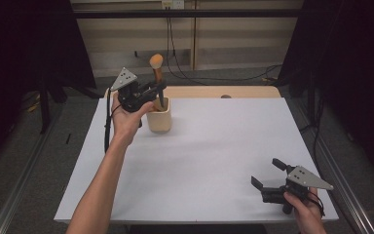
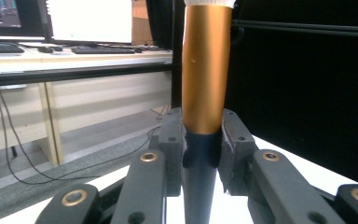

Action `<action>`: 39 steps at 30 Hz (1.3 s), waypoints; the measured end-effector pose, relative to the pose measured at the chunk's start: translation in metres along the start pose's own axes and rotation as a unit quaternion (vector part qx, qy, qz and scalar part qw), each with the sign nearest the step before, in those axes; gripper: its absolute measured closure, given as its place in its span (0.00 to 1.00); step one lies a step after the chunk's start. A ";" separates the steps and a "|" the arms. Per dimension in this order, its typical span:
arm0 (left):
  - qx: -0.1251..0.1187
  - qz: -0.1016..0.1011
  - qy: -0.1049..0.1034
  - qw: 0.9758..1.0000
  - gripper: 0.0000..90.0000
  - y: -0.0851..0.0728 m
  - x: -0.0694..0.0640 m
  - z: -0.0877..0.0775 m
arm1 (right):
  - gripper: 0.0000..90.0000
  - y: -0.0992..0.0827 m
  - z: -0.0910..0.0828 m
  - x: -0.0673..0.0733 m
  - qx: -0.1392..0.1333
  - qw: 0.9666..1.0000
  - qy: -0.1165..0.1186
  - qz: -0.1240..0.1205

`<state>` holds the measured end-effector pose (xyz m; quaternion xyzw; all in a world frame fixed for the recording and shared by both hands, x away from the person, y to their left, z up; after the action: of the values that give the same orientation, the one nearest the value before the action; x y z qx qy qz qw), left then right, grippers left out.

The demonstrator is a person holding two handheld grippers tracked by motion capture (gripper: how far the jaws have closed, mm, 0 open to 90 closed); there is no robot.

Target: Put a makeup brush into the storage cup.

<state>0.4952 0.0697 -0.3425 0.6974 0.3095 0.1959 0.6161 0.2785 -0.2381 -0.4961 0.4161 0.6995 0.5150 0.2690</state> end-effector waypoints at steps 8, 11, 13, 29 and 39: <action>0.000 -0.011 0.020 1.000 0.82 -0.002 0.014 0.008 | 0.00 0.000 0.000 -0.001 0.000 1.000 0.001 0.001; 0.000 -0.011 0.025 1.000 0.82 -0.001 0.019 0.011 | 0.00 0.001 -0.001 -0.003 -0.005 1.000 -0.005 0.005; -0.001 -0.013 0.025 1.000 0.82 -0.001 0.020 0.014 | 0.00 0.001 -0.002 -0.004 -0.006 1.000 -0.006 0.006; 0.030 0.004 0.029 0.999 0.82 -0.023 0.015 0.036 | 0.00 0.001 -0.003 -0.005 -0.007 1.000 -0.004 0.007; 0.042 0.006 0.036 0.998 0.82 -0.035 0.021 0.039 | 0.00 0.000 -0.003 -0.004 -0.005 1.000 -0.003 0.005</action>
<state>0.5293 0.0566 -0.3851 0.7170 0.3352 0.2116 0.5733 0.2781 -0.2434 -0.4954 0.4199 0.6937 0.5189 0.2705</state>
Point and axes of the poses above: each handheld gripper's, and its own axes: z roughly forward along the jaws, y roughly out of its top, x roughly to its left, the point moved 10 cm from there along z, roughly forward along the jaws, and after that the axes turned 4 degrees about x, right-handed, at the moved point
